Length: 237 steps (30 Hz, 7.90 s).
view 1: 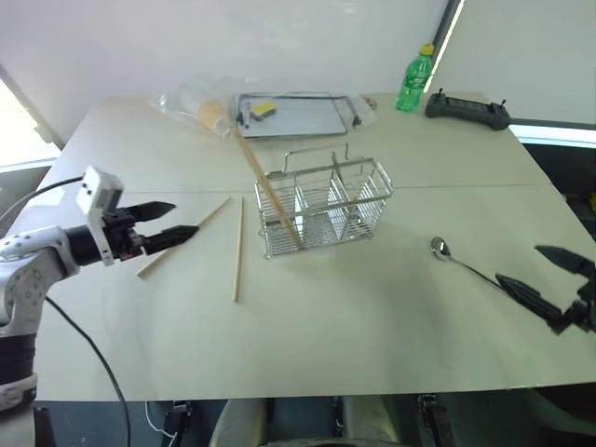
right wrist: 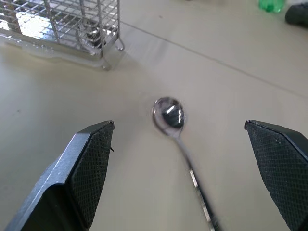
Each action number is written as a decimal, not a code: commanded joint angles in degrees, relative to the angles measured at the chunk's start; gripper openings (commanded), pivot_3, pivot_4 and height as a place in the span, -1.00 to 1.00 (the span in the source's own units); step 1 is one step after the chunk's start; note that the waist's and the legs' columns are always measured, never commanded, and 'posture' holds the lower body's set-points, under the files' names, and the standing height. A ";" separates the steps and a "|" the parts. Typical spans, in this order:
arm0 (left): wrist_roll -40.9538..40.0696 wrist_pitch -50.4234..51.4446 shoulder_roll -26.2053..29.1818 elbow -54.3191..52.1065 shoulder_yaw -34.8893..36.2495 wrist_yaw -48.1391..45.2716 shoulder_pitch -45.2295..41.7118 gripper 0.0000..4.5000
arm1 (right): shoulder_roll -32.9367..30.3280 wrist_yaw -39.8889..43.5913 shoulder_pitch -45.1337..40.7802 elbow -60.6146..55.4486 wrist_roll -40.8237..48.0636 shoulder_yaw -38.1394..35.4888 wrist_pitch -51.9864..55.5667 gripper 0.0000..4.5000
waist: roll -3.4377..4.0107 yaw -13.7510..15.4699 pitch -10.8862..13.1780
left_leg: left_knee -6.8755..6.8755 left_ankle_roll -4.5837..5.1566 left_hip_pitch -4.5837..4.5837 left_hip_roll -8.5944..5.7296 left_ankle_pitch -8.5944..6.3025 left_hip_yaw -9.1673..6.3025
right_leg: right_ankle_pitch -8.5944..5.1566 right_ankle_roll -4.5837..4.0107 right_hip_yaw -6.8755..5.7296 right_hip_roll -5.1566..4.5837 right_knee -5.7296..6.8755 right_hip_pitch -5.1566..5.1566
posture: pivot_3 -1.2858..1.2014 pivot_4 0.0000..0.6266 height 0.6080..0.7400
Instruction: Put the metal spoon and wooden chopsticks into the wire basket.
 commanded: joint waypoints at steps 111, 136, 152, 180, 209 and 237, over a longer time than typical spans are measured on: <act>-8.65 -1.36 -2.50 -8.23 -3.91 4.94 -13.25 1.00 | 33.63 -31.64 -57.37 7.59 -5.10 31.64 4.05 0.98 | 0.09 -1.50 0.18 | 0.36 -0.01 -0.01 -0.08 0.05 -0.25 | 0.19 0.13 0.10 0.32 0.94 -0.26 | 0.03 -0.52 0.52; 20.68 -17.17 9.76 27.30 -19.13 -8.80 -20.21 1.00 | -7.44 1.10 -22.98 -22.16 24.50 4.47 33.64 0.98 | 0.01 -1.00 0.17 | 0.35 0.21 -0.06 0.00 -0.09 -0.02 | 0.02 -0.01 0.04 0.22 0.26 -0.01 | 0.03 -0.52 0.52; 43.50 -35.64 -12.53 76.56 -32.01 -7.40 -51.04 1.00 | -6.18 -1.74 -10.45 -30.84 26.26 -0.43 31.00 0.98 | -0.31 1.49 0.13 | 0.86 0.22 -0.89 -0.21 -0.09 -0.28 | 0.31 0.55 -0.25 0.11 0.07 -0.25 | 0.03 -0.52 0.52; 53.25 -32.60 -20.91 88.98 -28.20 7.11 -55.32 -0.50 | -5.35 -15.18 1.62 -35.84 43.15 -12.39 28.21 1.00 | -0.43 1.54 0.13 | 0.87 0.22 -0.76 -0.16 -0.09 -0.36 | 0.34 0.60 -0.33 0.14 0.21 -0.17 | 0.03 -0.52 0.52; 55.18 -31.95 -21.86 89.15 -25.90 8.58 -53.56 0.27 | -6.43 -19.97 -0.05 -32.79 46.29 -11.02 25.84 1.00 | -0.45 1.60 0.06 | 0.87 0.21 -0.21 -0.12 -0.09 -0.32 | 0.28 0.70 -0.32 0.11 0.23 0.32 | 0.03 -0.52 0.52; 24.55 -29.56 -11.79 81.63 7.79 10.35 -72.39 -0.95 | -5.94 -18.77 2.57 -34.11 45.08 -10.04 26.16 1.00 | -0.76 1.45 0.20 | 0.87 0.20 -0.60 -0.18 -0.09 -0.35 | 0.41 0.68 -0.35 0.07 0.17 0.01 | 0.03 -0.52 0.52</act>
